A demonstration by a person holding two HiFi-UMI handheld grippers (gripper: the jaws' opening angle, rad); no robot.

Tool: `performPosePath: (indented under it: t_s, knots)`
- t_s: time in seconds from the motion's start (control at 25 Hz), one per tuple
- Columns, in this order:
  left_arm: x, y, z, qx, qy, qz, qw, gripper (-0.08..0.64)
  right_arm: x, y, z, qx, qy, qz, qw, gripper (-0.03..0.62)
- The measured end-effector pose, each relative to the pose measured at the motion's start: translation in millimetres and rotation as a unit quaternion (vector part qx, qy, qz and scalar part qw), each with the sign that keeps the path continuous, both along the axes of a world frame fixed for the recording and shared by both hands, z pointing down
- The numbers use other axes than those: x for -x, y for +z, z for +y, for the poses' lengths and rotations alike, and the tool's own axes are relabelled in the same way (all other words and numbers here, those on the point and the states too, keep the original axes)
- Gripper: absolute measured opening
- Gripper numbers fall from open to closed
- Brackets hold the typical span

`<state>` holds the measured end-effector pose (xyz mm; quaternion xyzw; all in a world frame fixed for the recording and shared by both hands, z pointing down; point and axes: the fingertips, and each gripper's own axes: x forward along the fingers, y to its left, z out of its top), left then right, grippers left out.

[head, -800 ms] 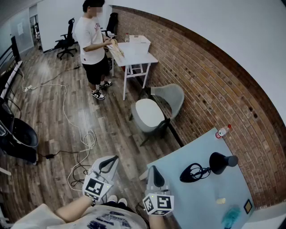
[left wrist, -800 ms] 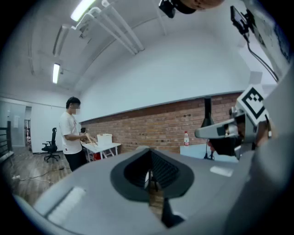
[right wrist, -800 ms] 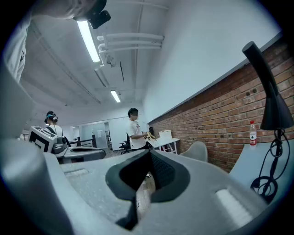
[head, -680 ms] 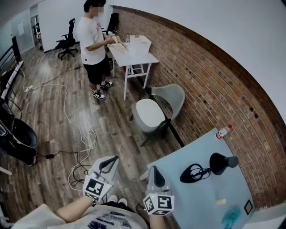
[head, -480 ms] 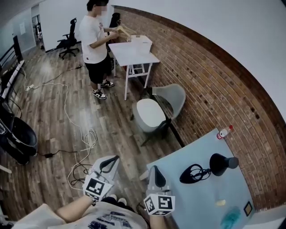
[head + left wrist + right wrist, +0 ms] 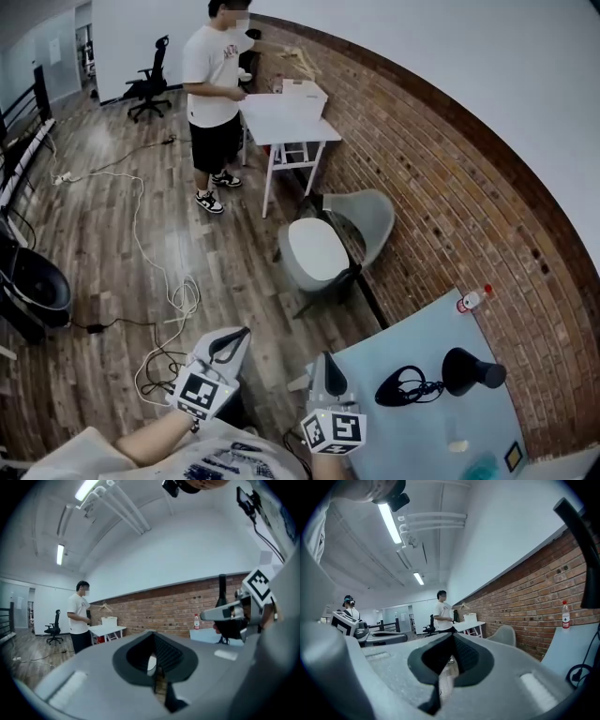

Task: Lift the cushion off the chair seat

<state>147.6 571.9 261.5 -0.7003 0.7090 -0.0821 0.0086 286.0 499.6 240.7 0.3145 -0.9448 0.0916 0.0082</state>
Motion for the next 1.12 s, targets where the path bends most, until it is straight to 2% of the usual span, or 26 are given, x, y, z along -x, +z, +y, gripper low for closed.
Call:
performPosePath:
  t_s: [0.2,0.28,0.4,0.56,0.68,0.8,0.92,1.0,1.12]
  knots:
    - [48,9,-48,-0.004,0.003,0.031,0.9995,-0.009,47,20,-44,0.008,0.013,0.01,1.0,-0.003]
    - [78,16,-70,-0.001,0.015,0.02,0.9997,-0.009,73,26,-67,0.016,0.024,0.016,0.999,-0.003]
    - [132,16,-109,0.001,0.02,0.051,0.9985,-0.009,122,27,-104,0.019,0.038,0.025,0.999,-0.003]
    - [206,11,-162,0.002,0.049,0.03,0.9984,-0.009,185,19,-155,0.017,0.071,0.03,0.997,-0.003]
    - [249,9,-193,-0.002,0.073,0.013,0.9972,-0.009,211,13,-182,0.014,0.115,0.025,0.993,-0.003]
    - [279,9,-222,-0.003,0.079,0.045,0.9959,-0.009,231,13,-205,0.009,0.138,0.025,0.99,-0.003]
    - [299,10,-246,-0.002,0.087,0.038,0.9954,-0.009,245,11,-226,0.006,0.153,0.031,0.988,-0.003]
    - [304,8,-261,0.0,0.092,0.058,0.9941,-0.009,247,11,-239,0.006,0.167,0.033,0.985,-0.003]
    - [310,15,-288,0.011,0.098,0.064,0.993,-0.009,249,18,-265,0.014,0.179,0.032,0.983,-0.003]
